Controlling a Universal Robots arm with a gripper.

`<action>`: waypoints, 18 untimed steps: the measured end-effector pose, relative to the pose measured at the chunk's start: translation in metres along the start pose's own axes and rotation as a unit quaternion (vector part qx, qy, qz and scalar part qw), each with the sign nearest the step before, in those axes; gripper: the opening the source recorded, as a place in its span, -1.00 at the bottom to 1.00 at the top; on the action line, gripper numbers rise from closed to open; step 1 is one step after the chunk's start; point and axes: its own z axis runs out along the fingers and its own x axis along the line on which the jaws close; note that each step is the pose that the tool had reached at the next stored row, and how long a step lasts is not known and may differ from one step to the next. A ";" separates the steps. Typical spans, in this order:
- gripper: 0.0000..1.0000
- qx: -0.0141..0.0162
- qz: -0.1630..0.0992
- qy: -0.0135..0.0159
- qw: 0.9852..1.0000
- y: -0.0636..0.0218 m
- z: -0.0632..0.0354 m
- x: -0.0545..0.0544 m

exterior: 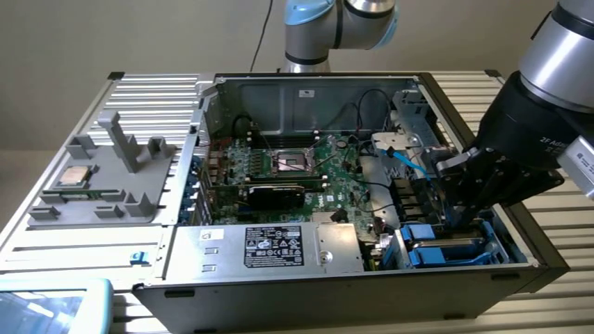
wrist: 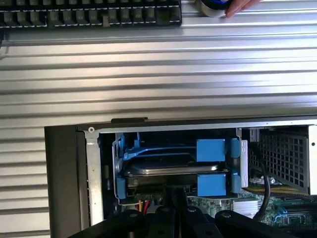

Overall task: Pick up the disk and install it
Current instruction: 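Insert the second disk wire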

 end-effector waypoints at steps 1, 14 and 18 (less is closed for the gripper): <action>-0.79 0.001 -0.001 0.000 1.000 0.0001 0.0010 0.000; -0.79 0.010 -0.006 0.000 1.000 0.0003 0.0064 0.000; -0.79 0.010 -0.006 -0.001 1.000 0.0004 -0.0026 0.005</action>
